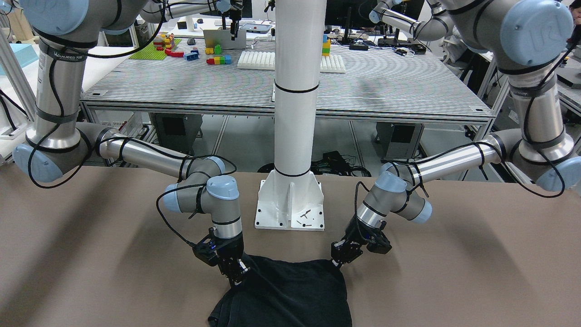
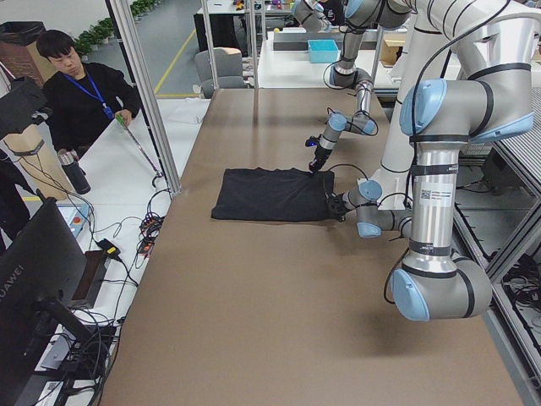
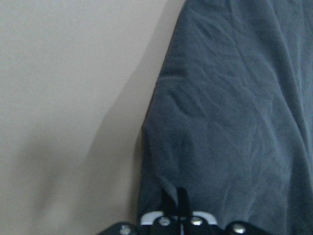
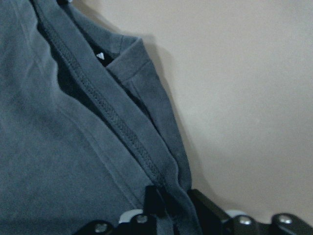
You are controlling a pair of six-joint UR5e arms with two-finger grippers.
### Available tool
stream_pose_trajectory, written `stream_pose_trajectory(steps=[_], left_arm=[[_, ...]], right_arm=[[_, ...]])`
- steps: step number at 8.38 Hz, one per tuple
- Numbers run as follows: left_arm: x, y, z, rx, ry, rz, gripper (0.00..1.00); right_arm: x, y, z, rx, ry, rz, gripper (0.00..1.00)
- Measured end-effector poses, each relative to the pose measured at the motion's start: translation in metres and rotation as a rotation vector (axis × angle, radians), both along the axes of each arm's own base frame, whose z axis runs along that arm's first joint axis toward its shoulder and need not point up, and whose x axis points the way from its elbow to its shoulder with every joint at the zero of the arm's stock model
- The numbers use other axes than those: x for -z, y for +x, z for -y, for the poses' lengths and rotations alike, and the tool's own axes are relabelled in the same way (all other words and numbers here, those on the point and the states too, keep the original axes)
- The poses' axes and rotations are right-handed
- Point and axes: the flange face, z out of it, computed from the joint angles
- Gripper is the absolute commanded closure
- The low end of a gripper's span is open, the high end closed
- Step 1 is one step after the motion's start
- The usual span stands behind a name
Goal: Fold clothes
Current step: 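Grasp the near end corners of the shirt with both grippers, then lift the near end with both grippers and fold it toward the far end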
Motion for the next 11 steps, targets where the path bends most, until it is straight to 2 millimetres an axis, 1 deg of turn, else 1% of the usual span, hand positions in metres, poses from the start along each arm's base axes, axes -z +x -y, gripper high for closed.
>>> stream_pose_trajectory(steps=[2,4,6,7,8,9,10,11], left_arm=[[0.004,-0.005,0.004,0.006,0.002,-0.009,1.0],[0.013,-0.011,0.008,0.007,0.012,-0.023,1.0],[0.036,-0.026,0.006,-0.018,0.019,-0.072,1.0],[0.05,-0.037,0.003,-0.034,0.023,-0.104,1.0],[0.066,-0.048,-0.007,-0.065,0.027,-0.141,1.0],[0.087,-0.067,-0.02,-0.113,0.031,-0.19,1.0],[0.109,-0.091,-0.028,-0.153,0.033,-0.221,1.0],[0.131,-0.115,-0.022,-0.162,0.035,-0.226,1.0]], right_arm=[[0.003,0.002,-0.001,-0.001,0.001,0.008,1.0],[0.012,0.01,-0.001,0.002,0.01,0.024,1.0],[0.023,0.023,-0.003,0.009,0.022,0.047,1.0],[0.029,0.035,-0.01,0.021,0.03,0.059,1.0],[0.033,0.051,-0.031,0.053,0.038,0.077,1.0],[0.039,0.073,-0.056,0.089,0.047,0.102,1.0],[0.05,0.097,-0.072,0.115,0.056,0.128,1.0],[0.062,0.117,-0.078,0.13,0.073,0.142,1.0]])
